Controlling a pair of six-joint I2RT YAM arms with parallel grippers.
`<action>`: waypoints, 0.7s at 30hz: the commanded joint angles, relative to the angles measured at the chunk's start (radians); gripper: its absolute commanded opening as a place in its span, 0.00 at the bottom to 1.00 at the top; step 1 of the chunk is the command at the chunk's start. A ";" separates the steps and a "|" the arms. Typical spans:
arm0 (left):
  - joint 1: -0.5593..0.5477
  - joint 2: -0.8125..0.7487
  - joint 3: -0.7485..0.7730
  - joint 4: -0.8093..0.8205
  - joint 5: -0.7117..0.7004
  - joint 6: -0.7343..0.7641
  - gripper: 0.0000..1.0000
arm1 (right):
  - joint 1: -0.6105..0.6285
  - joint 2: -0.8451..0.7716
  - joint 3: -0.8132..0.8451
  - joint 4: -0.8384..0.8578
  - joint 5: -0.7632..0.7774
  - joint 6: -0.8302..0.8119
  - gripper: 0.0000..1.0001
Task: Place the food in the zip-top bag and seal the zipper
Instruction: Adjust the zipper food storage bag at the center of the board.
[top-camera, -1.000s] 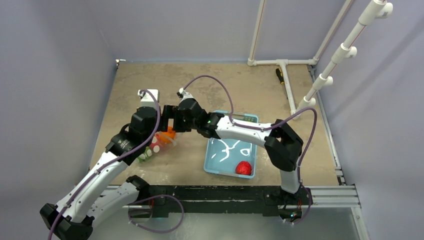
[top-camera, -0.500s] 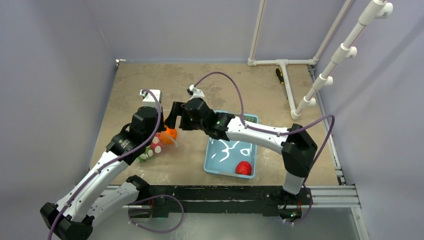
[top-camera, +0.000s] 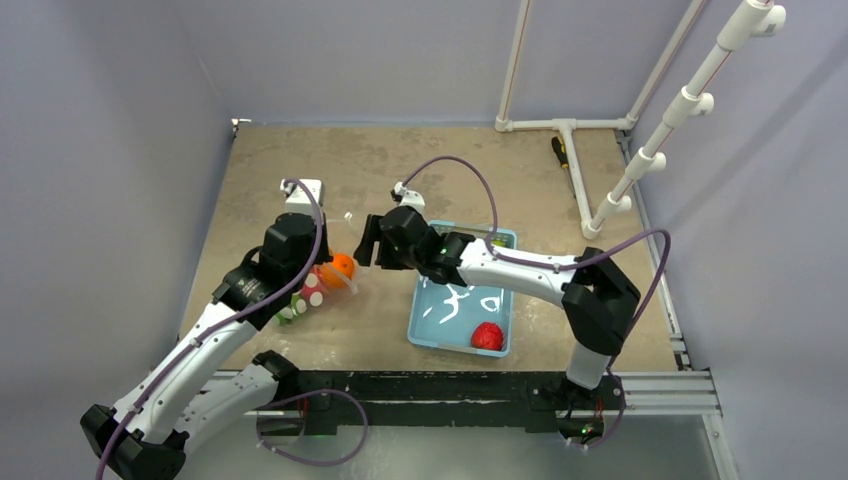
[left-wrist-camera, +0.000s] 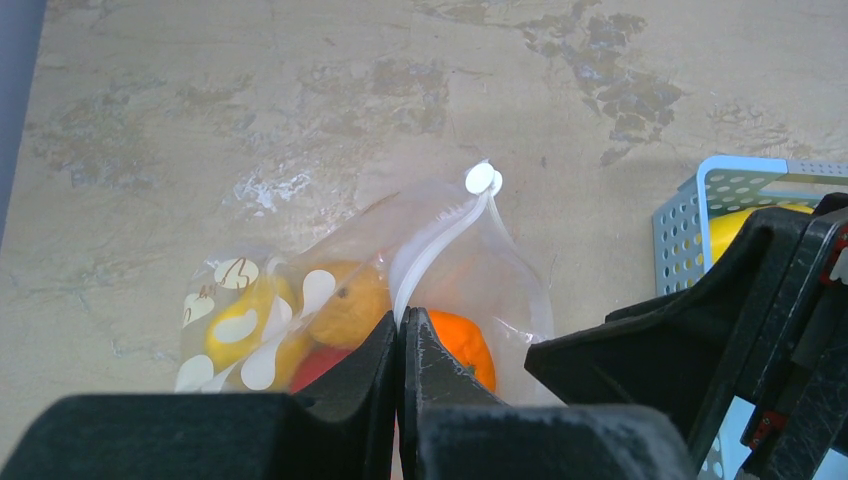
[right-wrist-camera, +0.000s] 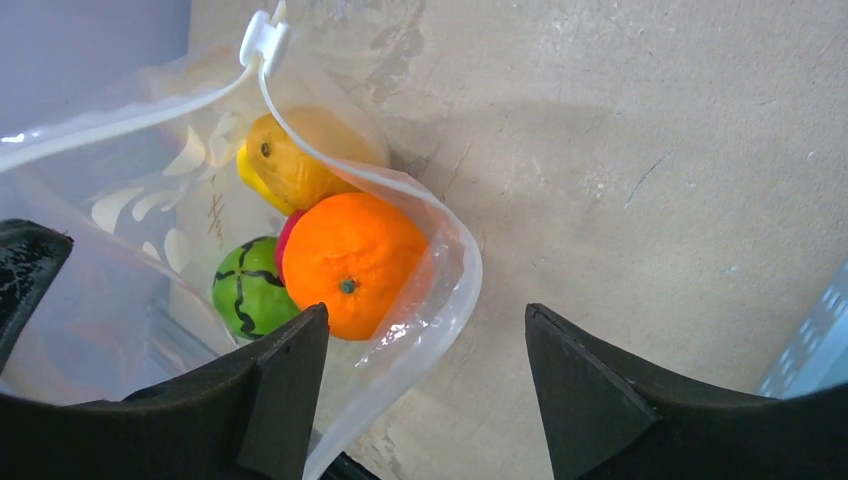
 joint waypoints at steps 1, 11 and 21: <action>-0.003 -0.001 0.002 0.034 0.006 -0.005 0.00 | -0.019 0.008 -0.007 0.068 -0.024 -0.003 0.73; -0.003 -0.001 0.001 0.031 0.005 -0.006 0.00 | -0.039 0.101 0.020 0.136 -0.111 -0.018 0.67; -0.002 -0.006 0.001 0.028 0.003 -0.008 0.00 | -0.046 0.151 0.018 0.190 -0.139 -0.017 0.47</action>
